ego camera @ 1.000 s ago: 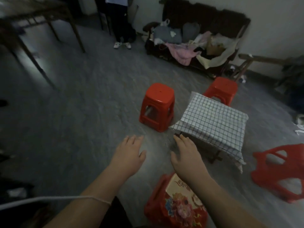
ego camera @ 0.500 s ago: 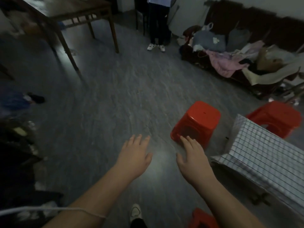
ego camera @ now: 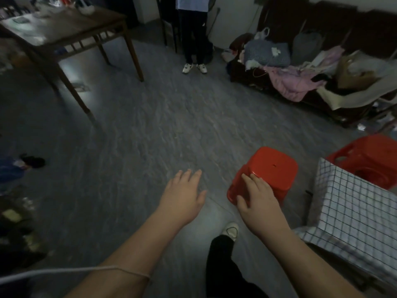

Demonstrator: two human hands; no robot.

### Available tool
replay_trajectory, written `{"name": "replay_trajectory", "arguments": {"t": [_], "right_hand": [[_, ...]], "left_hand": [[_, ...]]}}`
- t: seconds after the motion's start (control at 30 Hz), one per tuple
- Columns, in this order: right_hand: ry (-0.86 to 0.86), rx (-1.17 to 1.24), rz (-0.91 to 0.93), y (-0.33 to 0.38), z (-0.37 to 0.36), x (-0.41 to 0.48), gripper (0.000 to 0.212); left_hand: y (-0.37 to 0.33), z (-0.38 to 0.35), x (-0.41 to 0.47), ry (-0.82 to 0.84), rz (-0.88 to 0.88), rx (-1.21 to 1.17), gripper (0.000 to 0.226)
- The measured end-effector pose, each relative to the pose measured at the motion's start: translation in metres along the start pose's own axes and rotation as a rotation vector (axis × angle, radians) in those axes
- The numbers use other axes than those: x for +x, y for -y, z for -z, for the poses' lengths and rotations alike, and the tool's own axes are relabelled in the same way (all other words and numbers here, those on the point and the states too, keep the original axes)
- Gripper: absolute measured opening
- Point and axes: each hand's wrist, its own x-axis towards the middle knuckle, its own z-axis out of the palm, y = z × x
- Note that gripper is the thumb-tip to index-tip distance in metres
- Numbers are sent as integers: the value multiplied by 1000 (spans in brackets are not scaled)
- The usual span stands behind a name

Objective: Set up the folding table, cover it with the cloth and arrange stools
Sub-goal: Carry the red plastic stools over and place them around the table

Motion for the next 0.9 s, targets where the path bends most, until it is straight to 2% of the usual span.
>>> {"name": "replay_trajectory", "arguments": {"t": [0.33, 0.53, 0.7, 0.9], "right_hand": [[-31, -51, -89, -97, 57, 215, 65], [-77, -42, -230, -147, 102, 295, 66], [-78, -19, -416, -183, 124, 337, 69], [-183, 49, -742, -224, 134, 378, 68]], "left_hand": [[-80, 14, 258, 95, -172, 130, 68], [-129, 30, 384, 110, -292, 130, 77], [-178, 19, 482, 165, -453, 117, 69], [-249, -10, 591, 285, -777, 149, 71]]}}
